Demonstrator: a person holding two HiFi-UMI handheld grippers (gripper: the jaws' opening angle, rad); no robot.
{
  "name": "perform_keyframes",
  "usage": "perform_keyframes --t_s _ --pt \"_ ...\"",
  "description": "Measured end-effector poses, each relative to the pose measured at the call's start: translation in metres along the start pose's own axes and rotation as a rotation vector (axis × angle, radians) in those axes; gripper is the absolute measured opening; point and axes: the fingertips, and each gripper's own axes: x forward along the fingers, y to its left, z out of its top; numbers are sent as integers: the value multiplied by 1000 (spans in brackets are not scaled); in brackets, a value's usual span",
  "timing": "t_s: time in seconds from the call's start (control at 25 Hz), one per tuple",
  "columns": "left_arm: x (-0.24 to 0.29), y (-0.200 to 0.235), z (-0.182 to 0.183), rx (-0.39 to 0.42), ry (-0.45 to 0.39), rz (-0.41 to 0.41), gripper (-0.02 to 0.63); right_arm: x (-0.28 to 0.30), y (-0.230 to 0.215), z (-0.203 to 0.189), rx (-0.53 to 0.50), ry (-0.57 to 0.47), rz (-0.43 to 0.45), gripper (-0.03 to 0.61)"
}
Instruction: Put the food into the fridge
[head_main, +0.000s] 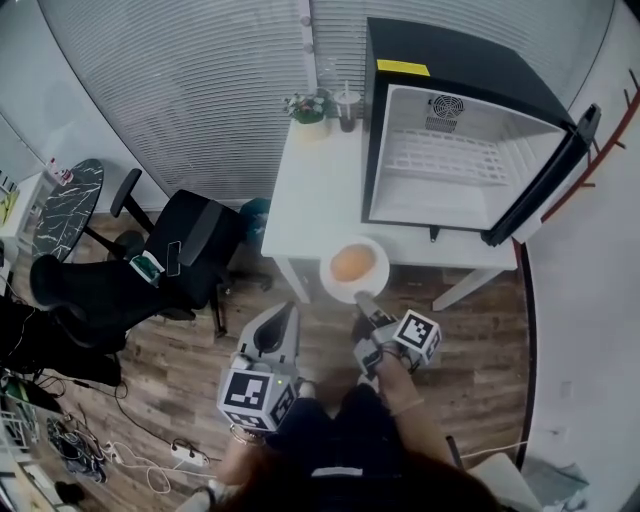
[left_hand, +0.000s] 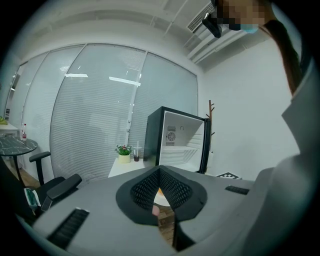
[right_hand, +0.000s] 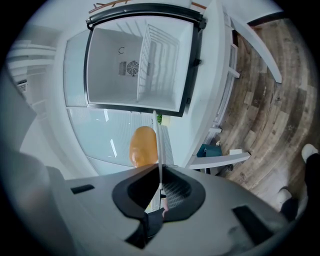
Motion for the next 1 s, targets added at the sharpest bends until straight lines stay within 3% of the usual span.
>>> perform_keyframes --t_s 1.0 --pt "30 -80 3 2 -3 73 12 -50 -10 63 27 62 13 14"
